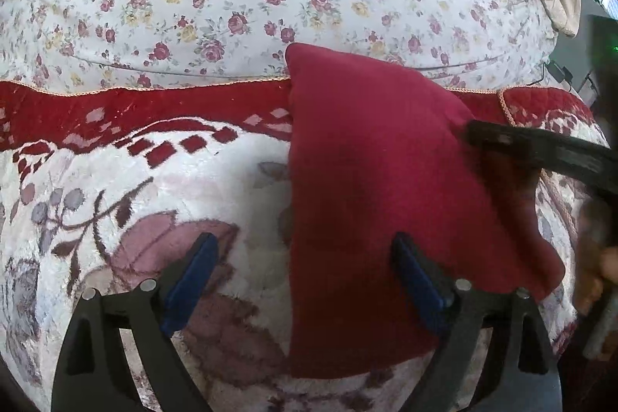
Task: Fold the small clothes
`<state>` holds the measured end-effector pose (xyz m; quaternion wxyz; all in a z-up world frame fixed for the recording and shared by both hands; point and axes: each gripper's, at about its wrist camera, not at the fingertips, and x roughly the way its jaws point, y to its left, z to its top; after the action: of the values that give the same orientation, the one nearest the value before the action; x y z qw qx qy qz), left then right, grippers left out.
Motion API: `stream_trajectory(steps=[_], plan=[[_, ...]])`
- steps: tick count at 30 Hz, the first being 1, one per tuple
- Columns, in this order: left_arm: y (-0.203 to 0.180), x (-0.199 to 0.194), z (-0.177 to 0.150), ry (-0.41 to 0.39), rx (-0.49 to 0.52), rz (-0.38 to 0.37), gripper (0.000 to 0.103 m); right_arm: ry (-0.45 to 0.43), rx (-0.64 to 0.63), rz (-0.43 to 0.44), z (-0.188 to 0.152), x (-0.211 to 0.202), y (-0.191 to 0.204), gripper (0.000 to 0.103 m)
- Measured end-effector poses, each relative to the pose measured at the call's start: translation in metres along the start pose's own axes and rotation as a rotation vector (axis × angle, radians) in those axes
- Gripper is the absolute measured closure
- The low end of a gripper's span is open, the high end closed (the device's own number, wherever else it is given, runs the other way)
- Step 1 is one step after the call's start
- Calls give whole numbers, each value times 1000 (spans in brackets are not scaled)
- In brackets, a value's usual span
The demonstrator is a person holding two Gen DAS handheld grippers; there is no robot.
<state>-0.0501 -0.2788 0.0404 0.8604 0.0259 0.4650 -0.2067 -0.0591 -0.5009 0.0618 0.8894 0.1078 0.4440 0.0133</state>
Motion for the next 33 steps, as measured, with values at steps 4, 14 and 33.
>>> stream_trajectory(steps=[4,14,33], plan=[[-1,-2,-2,-4,6,10,12,46,-71,-80,-33,-7,9,50],[2,-12,-16,-16,19,16,12,-9,47,-30,-46,-43,-9,41],[3,-19,-13,-47,43,47,12,9,104,-50,-25,-1,-26,21]])
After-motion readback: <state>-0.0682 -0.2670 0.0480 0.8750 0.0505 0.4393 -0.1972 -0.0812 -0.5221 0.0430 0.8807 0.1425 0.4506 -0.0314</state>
